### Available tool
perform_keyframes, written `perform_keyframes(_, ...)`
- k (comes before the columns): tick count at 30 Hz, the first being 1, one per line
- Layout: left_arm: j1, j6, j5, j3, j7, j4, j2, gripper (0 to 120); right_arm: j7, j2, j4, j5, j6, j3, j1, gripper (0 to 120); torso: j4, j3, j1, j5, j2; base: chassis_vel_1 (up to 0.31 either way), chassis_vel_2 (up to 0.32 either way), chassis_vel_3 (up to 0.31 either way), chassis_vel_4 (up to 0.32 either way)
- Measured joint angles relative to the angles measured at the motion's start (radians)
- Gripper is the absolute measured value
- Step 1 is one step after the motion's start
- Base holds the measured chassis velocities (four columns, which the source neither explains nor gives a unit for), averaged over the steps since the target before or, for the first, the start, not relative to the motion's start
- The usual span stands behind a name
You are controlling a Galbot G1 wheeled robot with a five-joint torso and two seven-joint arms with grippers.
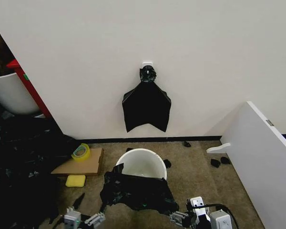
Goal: Place the garbage bag over the trash bin.
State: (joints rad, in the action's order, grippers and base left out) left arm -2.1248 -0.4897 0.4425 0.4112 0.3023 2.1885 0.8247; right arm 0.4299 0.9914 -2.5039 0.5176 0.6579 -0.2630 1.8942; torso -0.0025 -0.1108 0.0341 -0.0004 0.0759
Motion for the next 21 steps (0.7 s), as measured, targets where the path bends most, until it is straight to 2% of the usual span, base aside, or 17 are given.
perform_keyframes(2,0.013,-0.01,-0.003,0.003,0.0,-0.005,0.014,100,-0.014,-0.007,0.0,-0.023,0.025,-0.019,-0.002,100,-0.0001,0.0,0.0,-0.0001,0.0,0.0,0.0,0.0,0.0)
perform_keyframes(3,0.026,-0.031,-0.02,0.009,-0.001,-0.014,0.044,99,-0.033,-0.019,0.0,-0.028,0.041,-0.047,-0.009,100,-0.0009,0.0,0.0,-0.0004,0.0,0.0,0.0,0.0,0.0)
perform_keyframes(5,0.034,-0.05,-0.033,0.014,-0.003,-0.022,0.067,99,-0.047,-0.033,0.0,-0.02,0.043,-0.071,-0.026,100,-0.0001,0.0,0.0,-0.0006,0.0,0.0,0.0,0.0,0.0)
perform_keyframes(8,0.072,-0.076,-0.051,0.02,-0.011,-0.038,0.115,99,-0.074,-0.062,0.001,0.063,0.041,-0.133,-0.082,100,0.0003,0.0,0.0,0.0002,0.0,0.0,0.0,0.0,0.0)
perform_keyframes(9,0.11,-0.081,-0.058,0.022,-0.012,-0.046,0.144,99,-0.131,-0.087,0.001,0.099,0.008,-0.171,-0.126,100,0.0002,0.0,0.0,-0.0004,0.0,0.0,0.0,0.0,0.0)
perform_keyframes(11,0.119,-0.081,-0.058,0.022,-0.013,-0.047,0.149,99,-0.145,-0.091,0.001,0.104,0.0,-0.177,-0.134,100,0.0002,0.0,0.0,-0.0002,0.0,0.0,0.0,0.0,0.0)
perform_keyframes(12,0.163,-0.079,-0.059,0.02,-0.018,-0.049,0.161,99,-0.187,-0.108,0.002,0.119,-0.031,-0.202,-0.162,100,0.0006,0.0,0.0,0.0001,0.0,0.0,0.0,0.0,0.0)
perform_keyframes(13,0.192,-0.074,-0.062,0.017,-0.021,-0.05,0.168,99,-0.203,-0.119,0.003,0.14,-0.044,-0.215,-0.179,100,-0.0008,0.0,0.0,-0.0005,0.0,0.0,0.0,0.0,0.0)
perform_keyframes(15,0.202,-0.072,-0.064,0.016,-0.021,-0.05,0.173,99,-0.208,-0.126,0.004,0.16,-0.045,-0.218,-0.192,100,-0.0014,0.0,0.0,-0.0008,0.0,0.0,0.0,0.0,0.0)
perform_keyframes(17,0.213,-0.062,-0.066,0.017,-0.022,-0.045,0.193,99,-0.222,-0.158,0.021,0.264,-0.031,-0.226,-0.26,100,0.0001,0.0,0.0,0.0003,0.0,0.0,0.0,0.0,0.0)
perform_keyframes(19,0.212,-0.061,-0.066,0.017,-0.022,-0.044,0.195,99,-0.225,-0.163,0.024,0.279,-0.03,-0.227,-0.268,100,0.0002,0.0,0.0,0.0001,0.0,0.0,0.0,0.0,0.0)
perform_keyframes(21,0.202,-0.058,-0.067,0.026,-0.024,-0.038,0.207,99,-0.245,-0.192,0.054,0.353,-0.029,-0.22,-0.336,100,-0.0001,0.0,0.0,-0.0001,0.0,0.0,0.0,0.0,0.0)
